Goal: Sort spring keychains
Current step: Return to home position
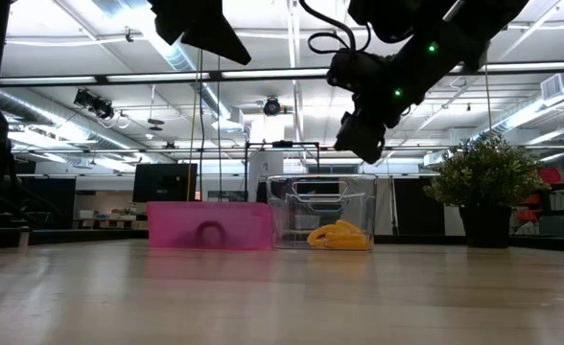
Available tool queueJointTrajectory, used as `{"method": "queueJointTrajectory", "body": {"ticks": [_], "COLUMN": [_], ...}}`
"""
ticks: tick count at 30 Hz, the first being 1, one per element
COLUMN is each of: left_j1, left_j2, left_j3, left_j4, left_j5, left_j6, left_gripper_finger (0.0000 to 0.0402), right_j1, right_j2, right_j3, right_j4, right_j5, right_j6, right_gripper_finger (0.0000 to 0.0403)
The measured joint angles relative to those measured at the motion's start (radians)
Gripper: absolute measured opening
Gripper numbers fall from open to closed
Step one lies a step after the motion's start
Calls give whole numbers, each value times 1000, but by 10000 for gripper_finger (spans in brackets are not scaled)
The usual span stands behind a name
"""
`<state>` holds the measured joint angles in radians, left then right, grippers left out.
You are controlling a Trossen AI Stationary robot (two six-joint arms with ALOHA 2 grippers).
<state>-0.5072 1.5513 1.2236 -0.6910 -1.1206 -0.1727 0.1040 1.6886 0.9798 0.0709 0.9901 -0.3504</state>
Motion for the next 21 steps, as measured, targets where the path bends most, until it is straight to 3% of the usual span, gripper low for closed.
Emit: {"method": "queueJointTrajectory", "body": {"ticks": [14, 21], "left_j1": [6, 41], "left_j2": [0, 0], "left_j3": [0, -15], "left_j4": [31, 0], "left_j5": [-20, 67], "left_j6": [-92, -125], "left_gripper_finger": [76, 76], "right_j1": [66, 71], "right_j2": [0, 0], "right_j3": [0, 0], "right_j4": [-101, -130], "right_j5": [-34, -112], "right_j6": [114, 158], "right_gripper_finger": [134, 134]}}
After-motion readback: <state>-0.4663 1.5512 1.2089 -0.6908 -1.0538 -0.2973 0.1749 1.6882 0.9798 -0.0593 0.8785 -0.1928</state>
